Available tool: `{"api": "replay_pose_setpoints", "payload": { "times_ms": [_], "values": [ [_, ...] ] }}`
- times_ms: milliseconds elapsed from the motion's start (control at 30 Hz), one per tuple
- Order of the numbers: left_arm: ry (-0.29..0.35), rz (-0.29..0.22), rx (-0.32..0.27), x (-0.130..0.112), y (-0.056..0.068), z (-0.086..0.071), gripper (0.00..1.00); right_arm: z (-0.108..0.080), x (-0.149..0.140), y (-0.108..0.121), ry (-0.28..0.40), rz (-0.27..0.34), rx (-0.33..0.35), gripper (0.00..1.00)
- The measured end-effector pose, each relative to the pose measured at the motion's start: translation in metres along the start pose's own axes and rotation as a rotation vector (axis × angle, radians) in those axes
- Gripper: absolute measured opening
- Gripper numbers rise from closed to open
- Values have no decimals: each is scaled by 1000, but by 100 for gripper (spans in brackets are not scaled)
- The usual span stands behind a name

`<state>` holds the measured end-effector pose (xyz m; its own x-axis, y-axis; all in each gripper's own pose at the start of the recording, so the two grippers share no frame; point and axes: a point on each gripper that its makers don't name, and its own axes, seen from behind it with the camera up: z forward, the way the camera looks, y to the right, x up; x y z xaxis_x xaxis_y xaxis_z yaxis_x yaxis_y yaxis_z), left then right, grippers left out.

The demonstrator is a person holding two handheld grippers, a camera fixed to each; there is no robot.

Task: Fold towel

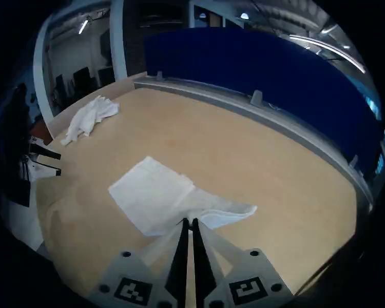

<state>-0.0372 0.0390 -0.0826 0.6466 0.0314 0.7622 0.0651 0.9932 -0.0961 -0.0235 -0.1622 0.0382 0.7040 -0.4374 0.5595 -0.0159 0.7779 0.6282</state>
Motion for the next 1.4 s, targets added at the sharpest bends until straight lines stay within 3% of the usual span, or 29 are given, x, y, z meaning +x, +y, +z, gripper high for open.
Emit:
{"api": "replay_pose_setpoints", "payload": {
  "times_ms": [300, 567, 700, 867, 1000, 1133, 1233, 1300, 1367, 1400],
  "values": [
    [22, -25, 50, -9, -24, -22, 94, 21, 40, -43, 11, -107, 71, 5],
    [22, -79, 101, -35, -48, -52, 94, 56, 51, -100, -20, -198, 162, 5],
    [16, -110, 127, -50, -58, -65, 94, 83, 42, -130, -57, -230, 207, 5],
    [5, -149, 153, -68, -69, -76, 94, 116, 10, -159, -144, -261, 254, 5],
    [-1, -172, 168, -77, -76, -79, 94, 128, -7, -168, -188, -266, 266, 5],
    [-1, -183, 171, -80, -79, -79, 94, 127, -6, -168, -193, -253, 269, 7],
    [-1, -186, 169, -80, -79, -79, 94, 124, -4, -167, -190, -249, 272, 12],
    [-1, -187, 166, -79, -78, -79, 94, 122, -2, -166, -184, -250, 276, 28],
    [0, -188, 161, -78, -77, -79, 94, 118, -1, -167, -172, -250, 285, 55],
    [0, -188, 160, -77, -76, -79, 94, 116, 0, -166, -166, -248, 286, 63]
  ]
}}
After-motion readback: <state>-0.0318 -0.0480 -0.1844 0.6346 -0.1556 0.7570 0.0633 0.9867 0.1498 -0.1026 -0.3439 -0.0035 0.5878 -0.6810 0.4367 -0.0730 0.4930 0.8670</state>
